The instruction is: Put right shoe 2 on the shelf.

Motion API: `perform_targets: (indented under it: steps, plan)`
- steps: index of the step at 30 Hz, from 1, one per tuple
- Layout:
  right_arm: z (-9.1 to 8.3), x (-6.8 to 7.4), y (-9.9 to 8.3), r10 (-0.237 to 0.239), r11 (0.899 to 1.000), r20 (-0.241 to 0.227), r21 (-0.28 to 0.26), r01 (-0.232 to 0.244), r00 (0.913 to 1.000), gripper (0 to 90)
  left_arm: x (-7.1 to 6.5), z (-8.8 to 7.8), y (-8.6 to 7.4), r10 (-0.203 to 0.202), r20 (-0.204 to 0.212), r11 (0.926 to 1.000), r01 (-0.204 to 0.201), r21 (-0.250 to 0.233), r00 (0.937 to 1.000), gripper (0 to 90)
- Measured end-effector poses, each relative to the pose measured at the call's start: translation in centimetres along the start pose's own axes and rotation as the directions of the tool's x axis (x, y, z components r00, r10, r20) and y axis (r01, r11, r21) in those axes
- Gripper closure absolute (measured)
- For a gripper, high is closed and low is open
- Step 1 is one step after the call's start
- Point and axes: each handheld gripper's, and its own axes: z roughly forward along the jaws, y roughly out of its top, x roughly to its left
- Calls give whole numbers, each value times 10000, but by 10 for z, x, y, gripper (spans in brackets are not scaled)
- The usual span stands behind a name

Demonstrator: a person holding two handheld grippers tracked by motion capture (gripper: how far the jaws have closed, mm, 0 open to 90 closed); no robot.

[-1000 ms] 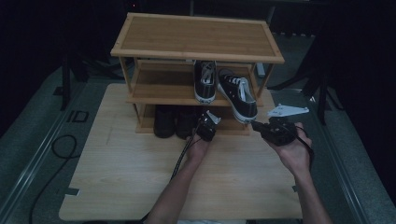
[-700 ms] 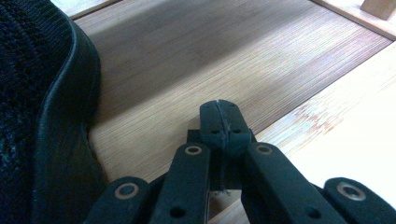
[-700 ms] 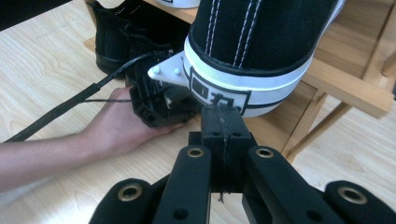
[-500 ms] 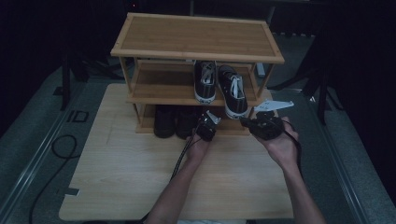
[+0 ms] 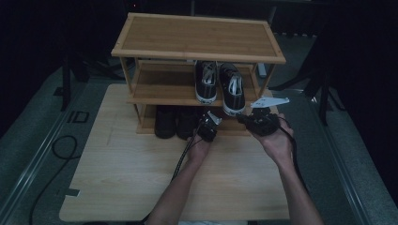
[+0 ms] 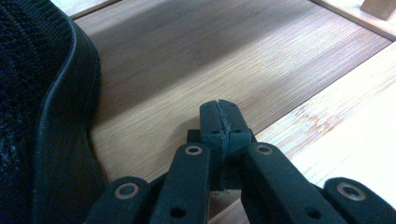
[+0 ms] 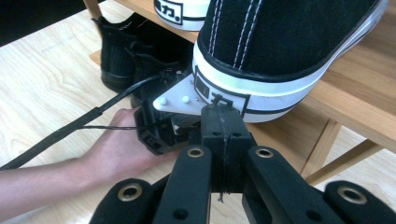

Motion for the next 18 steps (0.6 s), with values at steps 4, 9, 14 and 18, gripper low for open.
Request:
perform_targets:
  steps: [4,9,14,18]
  plan:
    - [-1,-2,1,7,9999,89,-118,-6,10000,900,0,0,0,2,-11,10000,-2,10,10000,900]
    - [2,-2,3,59,9999,56,-136,-58,10000,900,0,0,0,2,-11,10000,-2,12,10000,900]
    - [10,-1,7,79,9996,169,-255,-75,9998,900,0,0,0,-4,-41,10000,4,-4,10000,900]
    - [16,-1,13,125,9996,109,-266,-122,9999,900,0,0,0,2,12,10000,-2,22,10000,900]
